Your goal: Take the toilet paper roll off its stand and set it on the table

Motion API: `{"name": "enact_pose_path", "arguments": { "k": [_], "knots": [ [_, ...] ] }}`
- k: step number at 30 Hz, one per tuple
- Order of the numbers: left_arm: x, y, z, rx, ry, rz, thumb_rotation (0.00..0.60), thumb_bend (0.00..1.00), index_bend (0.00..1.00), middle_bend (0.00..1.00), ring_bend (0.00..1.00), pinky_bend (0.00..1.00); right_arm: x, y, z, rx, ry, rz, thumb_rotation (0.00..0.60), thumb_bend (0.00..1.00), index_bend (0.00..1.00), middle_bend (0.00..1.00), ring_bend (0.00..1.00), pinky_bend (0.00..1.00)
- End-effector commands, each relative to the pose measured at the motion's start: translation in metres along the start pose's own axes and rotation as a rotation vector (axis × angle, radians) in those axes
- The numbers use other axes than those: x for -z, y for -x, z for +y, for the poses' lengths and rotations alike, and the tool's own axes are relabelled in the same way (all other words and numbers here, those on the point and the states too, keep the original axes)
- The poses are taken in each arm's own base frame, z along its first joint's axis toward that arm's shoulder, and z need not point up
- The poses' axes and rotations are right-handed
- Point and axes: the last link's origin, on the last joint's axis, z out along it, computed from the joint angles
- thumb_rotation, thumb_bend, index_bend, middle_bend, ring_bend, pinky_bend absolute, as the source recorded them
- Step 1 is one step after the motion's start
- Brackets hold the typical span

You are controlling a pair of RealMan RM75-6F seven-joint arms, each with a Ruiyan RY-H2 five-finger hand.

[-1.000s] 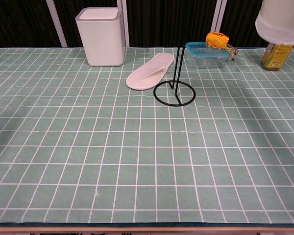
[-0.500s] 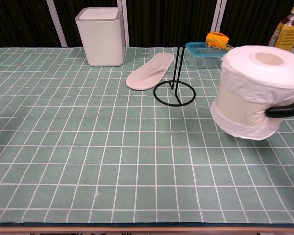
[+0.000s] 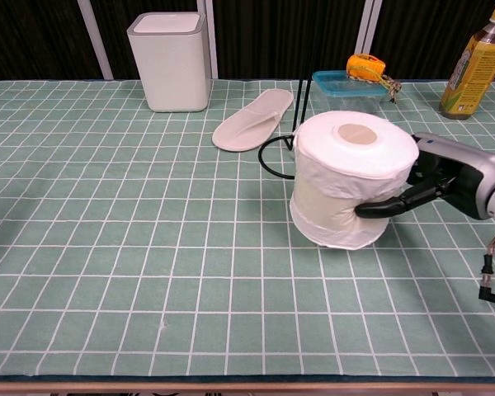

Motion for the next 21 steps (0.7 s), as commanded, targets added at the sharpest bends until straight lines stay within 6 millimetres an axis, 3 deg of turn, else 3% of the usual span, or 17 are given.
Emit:
{"name": "enact_pose_path", "arguments": {
  "k": [1,6,12,15,21],
  "knots": [
    [0.0,0.001,0.0,-0.002,-0.002,-0.002,0.6,0.18,0.05,0.0,0.0,0.01,-0.003,0.01,0.005,-0.003,0.017,-0.01,0.6,0.0,0.3,0.27,0.29,0.11],
    [-0.001,0.001,0.001,-0.004,0.001,-0.004,0.6,0.18,0.05,0.0,0.0,0.01,-0.012,0.023,0.006,-0.026,0.012,0.001,0.6,0.0,0.29,0.26,0.24,0.08],
    [-0.001,0.002,0.001,-0.005,0.001,-0.008,0.6,0.18,0.05,0.0,0.0,0.01,-0.018,0.029,0.001,-0.026,0.022,-0.043,0.6,0.0,0.06,0.03,0.01,0.0],
    [-0.001,0.002,0.001,-0.007,0.005,-0.011,0.6,0.18,0.05,0.0,0.0,0.01,-0.018,0.03,-0.001,-0.008,0.02,-0.063,0.6,0.0,0.0,0.0,0.0,0.0],
    [0.0,0.002,0.001,-0.007,0.003,-0.008,0.6,0.18,0.05,0.0,0.0,0.01,-0.013,0.025,-0.002,0.034,0.025,-0.095,0.6,0.0,0.0,0.0,0.0,0.0]
  ]
}}
